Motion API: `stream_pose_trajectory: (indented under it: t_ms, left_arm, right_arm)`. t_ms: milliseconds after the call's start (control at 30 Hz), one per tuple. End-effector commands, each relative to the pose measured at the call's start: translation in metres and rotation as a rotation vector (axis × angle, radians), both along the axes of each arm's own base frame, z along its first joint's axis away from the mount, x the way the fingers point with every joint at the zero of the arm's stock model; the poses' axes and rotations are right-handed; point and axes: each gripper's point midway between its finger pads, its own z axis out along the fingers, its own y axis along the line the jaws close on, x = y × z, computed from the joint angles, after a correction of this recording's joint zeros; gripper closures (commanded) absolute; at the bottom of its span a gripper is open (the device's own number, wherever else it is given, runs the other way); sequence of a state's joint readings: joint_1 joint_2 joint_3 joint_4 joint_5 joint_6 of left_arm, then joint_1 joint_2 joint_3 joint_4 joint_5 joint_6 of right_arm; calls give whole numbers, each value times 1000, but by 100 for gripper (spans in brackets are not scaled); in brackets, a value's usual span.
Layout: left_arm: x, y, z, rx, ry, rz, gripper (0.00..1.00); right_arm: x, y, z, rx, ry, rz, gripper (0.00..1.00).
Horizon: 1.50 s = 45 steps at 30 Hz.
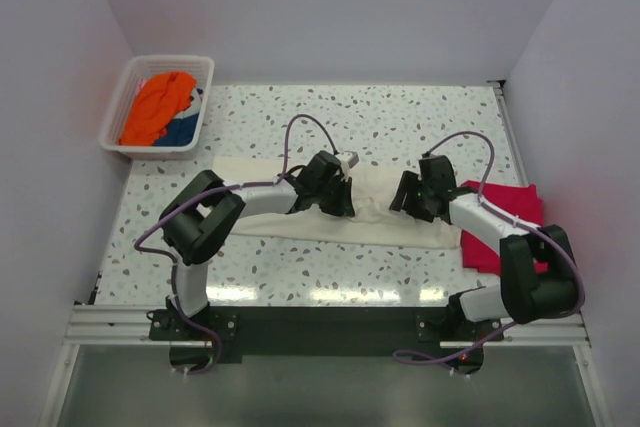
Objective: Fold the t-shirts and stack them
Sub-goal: Fold the tshirt
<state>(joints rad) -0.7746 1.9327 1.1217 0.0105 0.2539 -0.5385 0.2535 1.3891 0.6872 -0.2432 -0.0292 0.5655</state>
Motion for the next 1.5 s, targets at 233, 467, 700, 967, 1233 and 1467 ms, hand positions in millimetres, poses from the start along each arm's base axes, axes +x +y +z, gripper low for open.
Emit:
stream_pose_trajectory:
  t_ms: [233,467,700,967,1233,1467]
  left_arm:
    - [7,-10,12,-22,-34,-9,100]
    - [10,-11,14,-24,-39,-5,100]
    - [10,-10,12,-19,-38,-2,100]
    - [10,-9,9,-11,-33,-2,100]
    - [9,-9,5,-3,-26,-2,100]
    - [10,-8,3,2,-25,-1,100]
  right_arm:
    - [14,13,35,92,-129,15,67]
    - [1,16,53,126,-156,36,87]
    - [-19,14,51,135,-152,56,99]
    - [-6,-25,50,-69,-175,-36,58]
    - [10,2,23,26,-94,46,40]
    - [13,14,17,83,-86,78,46]
